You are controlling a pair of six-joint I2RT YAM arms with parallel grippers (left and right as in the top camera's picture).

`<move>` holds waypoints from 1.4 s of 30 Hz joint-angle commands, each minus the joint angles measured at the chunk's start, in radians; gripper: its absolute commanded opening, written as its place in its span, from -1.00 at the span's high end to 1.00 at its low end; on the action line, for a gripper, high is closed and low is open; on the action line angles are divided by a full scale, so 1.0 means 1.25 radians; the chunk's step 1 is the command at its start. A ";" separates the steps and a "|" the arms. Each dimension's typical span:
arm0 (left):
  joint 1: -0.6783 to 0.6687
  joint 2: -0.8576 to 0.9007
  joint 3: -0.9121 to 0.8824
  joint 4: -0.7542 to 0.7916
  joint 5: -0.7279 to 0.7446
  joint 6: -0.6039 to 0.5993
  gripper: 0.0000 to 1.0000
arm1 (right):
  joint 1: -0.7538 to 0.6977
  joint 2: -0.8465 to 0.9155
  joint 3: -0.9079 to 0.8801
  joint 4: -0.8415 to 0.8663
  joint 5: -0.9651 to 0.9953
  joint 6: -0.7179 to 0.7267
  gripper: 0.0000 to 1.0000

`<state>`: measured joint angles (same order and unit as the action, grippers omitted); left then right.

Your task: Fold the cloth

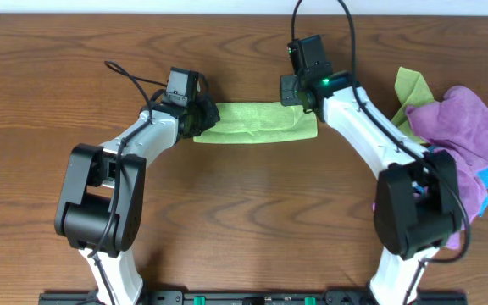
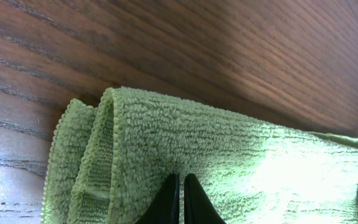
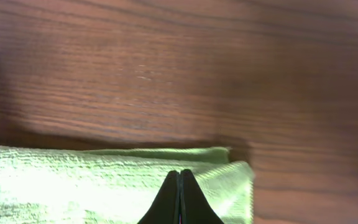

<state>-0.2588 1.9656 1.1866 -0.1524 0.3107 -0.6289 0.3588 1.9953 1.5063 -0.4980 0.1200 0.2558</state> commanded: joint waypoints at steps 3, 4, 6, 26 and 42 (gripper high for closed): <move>0.003 0.007 0.016 -0.001 -0.002 0.000 0.88 | 0.008 0.064 0.004 0.027 -0.055 -0.007 0.97; 0.003 0.007 0.016 -0.001 -0.002 0.000 0.88 | 0.009 0.069 0.004 0.031 -0.055 -0.007 0.97; 0.003 0.007 0.016 -0.001 -0.002 0.000 0.88 | 0.010 0.081 0.004 0.036 -0.055 -0.007 0.98; 0.003 0.007 0.016 -0.001 -0.002 -0.001 0.88 | 0.009 0.120 0.004 -0.100 0.120 -0.026 0.97; 0.003 0.007 0.016 -0.001 0.010 -0.003 0.88 | -0.031 0.120 0.004 -0.219 0.180 0.000 0.97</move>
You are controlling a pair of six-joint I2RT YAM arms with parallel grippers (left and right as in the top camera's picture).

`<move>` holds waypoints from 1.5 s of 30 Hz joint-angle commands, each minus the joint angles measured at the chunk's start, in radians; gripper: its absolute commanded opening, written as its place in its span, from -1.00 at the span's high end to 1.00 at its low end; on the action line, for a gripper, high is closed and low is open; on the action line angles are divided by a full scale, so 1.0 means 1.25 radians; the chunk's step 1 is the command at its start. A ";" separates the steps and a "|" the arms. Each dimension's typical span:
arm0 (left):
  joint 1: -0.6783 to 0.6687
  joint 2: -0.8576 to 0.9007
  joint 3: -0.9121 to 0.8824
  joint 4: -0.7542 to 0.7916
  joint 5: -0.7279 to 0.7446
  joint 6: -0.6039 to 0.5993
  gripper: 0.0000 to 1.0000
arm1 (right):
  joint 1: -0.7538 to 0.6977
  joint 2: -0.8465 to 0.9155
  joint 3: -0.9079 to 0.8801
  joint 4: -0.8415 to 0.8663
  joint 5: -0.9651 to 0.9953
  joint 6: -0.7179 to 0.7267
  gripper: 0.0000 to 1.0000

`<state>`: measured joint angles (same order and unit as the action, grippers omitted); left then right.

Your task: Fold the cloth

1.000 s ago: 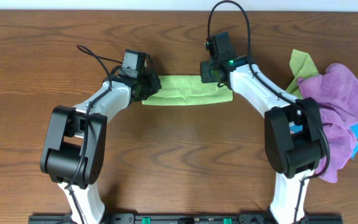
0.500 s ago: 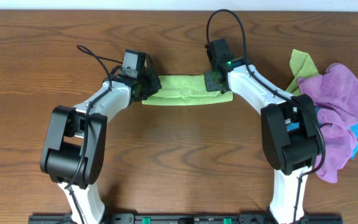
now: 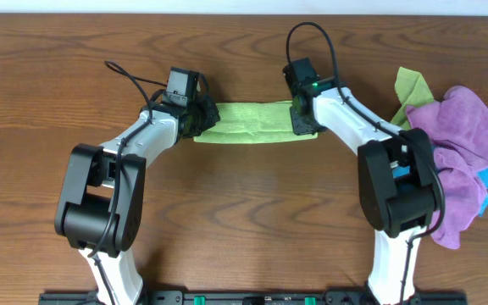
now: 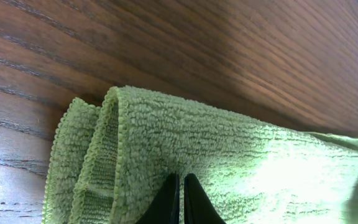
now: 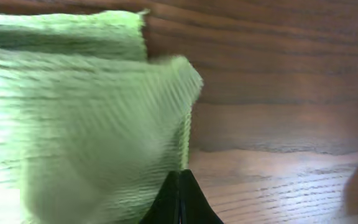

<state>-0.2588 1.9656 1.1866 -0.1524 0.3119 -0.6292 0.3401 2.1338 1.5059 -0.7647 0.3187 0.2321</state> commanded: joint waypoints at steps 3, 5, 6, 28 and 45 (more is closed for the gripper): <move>0.003 0.007 0.016 -0.001 0.017 -0.003 0.88 | -0.034 0.009 0.004 -0.023 0.019 0.055 0.97; 0.003 0.007 0.016 -0.001 0.017 -0.003 0.88 | -0.053 0.009 0.004 -0.028 -0.031 0.069 0.94; 0.003 0.007 0.016 -0.001 0.017 -0.002 0.88 | -0.066 0.009 0.004 -0.027 -0.082 0.069 0.83; 0.003 0.007 0.016 -0.006 0.017 -0.002 0.88 | -0.247 0.009 0.004 0.109 -0.734 0.053 -0.22; 0.003 0.007 0.016 -0.006 0.017 -0.002 0.88 | -0.196 0.011 -0.019 0.117 -0.610 0.062 -0.23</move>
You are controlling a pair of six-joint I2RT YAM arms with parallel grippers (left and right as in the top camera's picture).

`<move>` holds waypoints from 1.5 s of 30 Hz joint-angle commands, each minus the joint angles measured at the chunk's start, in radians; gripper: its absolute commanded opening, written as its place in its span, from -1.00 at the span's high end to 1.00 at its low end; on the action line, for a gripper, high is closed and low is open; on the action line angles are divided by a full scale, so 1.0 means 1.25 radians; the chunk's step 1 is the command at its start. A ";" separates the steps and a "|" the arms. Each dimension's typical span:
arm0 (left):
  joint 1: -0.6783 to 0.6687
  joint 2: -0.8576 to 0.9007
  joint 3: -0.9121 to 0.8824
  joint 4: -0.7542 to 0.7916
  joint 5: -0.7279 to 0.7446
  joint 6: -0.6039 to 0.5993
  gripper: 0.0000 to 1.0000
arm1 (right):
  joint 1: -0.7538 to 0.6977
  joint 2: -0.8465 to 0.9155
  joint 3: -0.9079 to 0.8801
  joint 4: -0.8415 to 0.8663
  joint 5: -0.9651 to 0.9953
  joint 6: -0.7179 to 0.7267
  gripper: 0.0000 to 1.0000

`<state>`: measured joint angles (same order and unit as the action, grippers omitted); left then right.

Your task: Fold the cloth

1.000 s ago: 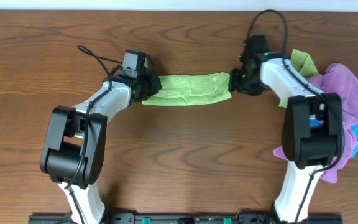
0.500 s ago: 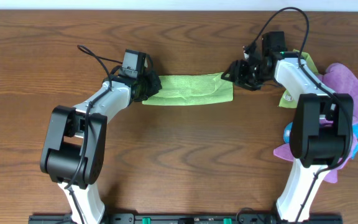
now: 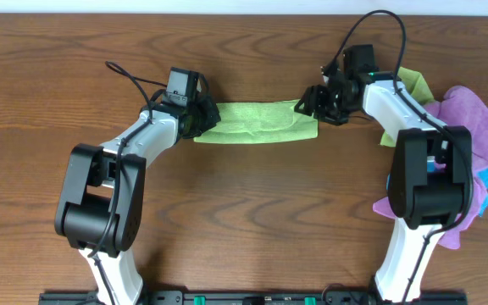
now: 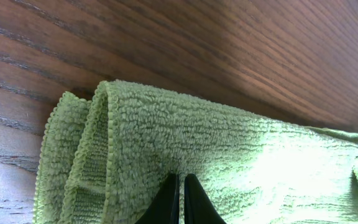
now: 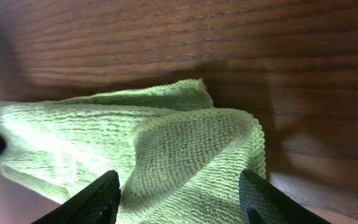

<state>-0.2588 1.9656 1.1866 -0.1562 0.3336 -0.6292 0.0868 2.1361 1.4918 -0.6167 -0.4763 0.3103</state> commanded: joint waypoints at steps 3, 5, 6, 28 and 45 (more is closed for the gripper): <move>0.003 0.007 0.016 -0.003 0.000 -0.002 0.88 | -0.002 0.009 -0.007 -0.001 0.034 -0.001 -0.22; 0.003 0.007 0.016 -0.003 0.000 -0.002 0.88 | -0.009 0.009 -0.007 0.005 0.034 -0.001 -0.24; 0.003 0.007 0.016 -0.003 0.000 -0.002 0.88 | -0.015 0.009 -0.007 0.005 0.034 -0.001 -0.24; 0.003 0.007 0.016 -0.004 0.000 -0.002 0.88 | 0.046 0.069 -0.007 -0.009 0.055 -0.026 0.36; 0.004 0.007 0.016 -0.003 0.000 -0.002 0.88 | 0.165 -0.112 0.014 0.039 0.063 -0.027 0.97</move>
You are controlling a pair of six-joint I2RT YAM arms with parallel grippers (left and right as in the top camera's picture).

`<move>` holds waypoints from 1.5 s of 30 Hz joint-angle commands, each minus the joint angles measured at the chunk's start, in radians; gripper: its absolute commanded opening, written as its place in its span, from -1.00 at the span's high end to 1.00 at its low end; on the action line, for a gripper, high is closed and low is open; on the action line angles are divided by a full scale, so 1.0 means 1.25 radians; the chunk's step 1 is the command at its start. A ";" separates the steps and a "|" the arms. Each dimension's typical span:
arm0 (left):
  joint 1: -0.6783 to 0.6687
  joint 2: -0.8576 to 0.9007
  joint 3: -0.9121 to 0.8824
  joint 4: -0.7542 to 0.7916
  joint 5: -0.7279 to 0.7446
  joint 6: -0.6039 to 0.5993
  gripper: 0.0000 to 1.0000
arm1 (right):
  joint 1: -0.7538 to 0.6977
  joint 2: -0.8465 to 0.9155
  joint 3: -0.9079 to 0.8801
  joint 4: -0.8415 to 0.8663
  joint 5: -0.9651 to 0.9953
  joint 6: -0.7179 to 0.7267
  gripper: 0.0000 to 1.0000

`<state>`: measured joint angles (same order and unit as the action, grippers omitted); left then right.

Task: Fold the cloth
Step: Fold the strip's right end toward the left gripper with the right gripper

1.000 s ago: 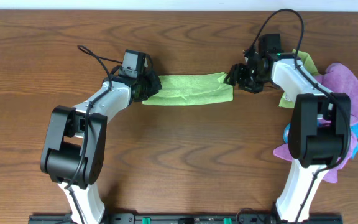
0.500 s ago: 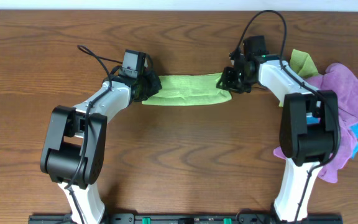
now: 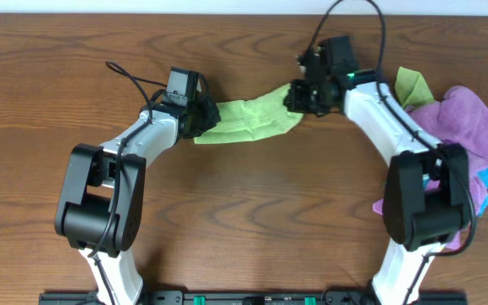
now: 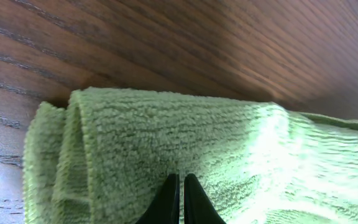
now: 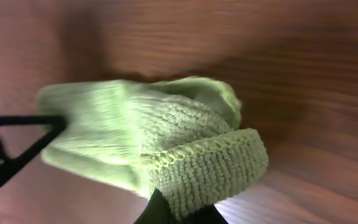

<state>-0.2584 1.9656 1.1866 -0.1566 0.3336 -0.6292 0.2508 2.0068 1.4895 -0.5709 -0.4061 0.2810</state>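
Observation:
A light green cloth [image 3: 248,114] lies folded into a narrow strip across the far middle of the table. My left gripper [image 3: 200,117] is shut and presses on its left end [image 4: 166,143]. My right gripper [image 3: 298,95] is shut on the cloth's right end [image 5: 210,168], which hangs lifted off the wood and drawn toward the left. In the right wrist view the held end bulges over the fingers, and the left gripper shows as a dark shape [image 5: 11,146] beyond it.
A heap of cloths sits at the right edge: a purple one [image 3: 460,127], a green one [image 3: 409,85] and a bit of blue [image 3: 485,178]. Bare brown wood [image 3: 244,220] fills the near half of the table.
My right gripper was open just to the right of the flat strip. Now it is shut on the strip's right end, which is raised and shifted left. The left gripper stays put.
My left gripper stayed shut on the strip's left end throughout. The right gripper was shut at the strip's right end, then still shut there with the cloth bunched, then open and clear of the flat strip, and now holds that end lifted.

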 commanded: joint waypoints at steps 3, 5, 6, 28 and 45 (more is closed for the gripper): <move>0.004 0.007 0.016 -0.003 0.000 -0.002 0.88 | 0.081 -0.008 0.044 0.007 0.040 0.003 0.98; 0.004 0.007 0.016 -0.003 0.000 -0.002 0.88 | 0.116 -0.008 0.066 0.019 0.056 0.003 0.97; 0.004 0.007 0.016 -0.003 0.000 -0.002 0.88 | 0.134 -0.008 0.073 0.034 0.056 0.014 0.98; 0.129 -0.204 0.017 -0.137 -0.051 0.092 0.88 | 0.309 0.070 0.076 0.137 0.139 0.020 0.95; 0.171 -0.264 0.017 -0.174 -0.066 0.109 0.83 | 0.395 0.079 0.077 0.148 0.080 -0.021 -0.38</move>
<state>-0.0643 1.6691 1.1889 -0.3653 0.2687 -0.5152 0.7452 2.1204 1.5700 -0.3851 -0.3061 0.2745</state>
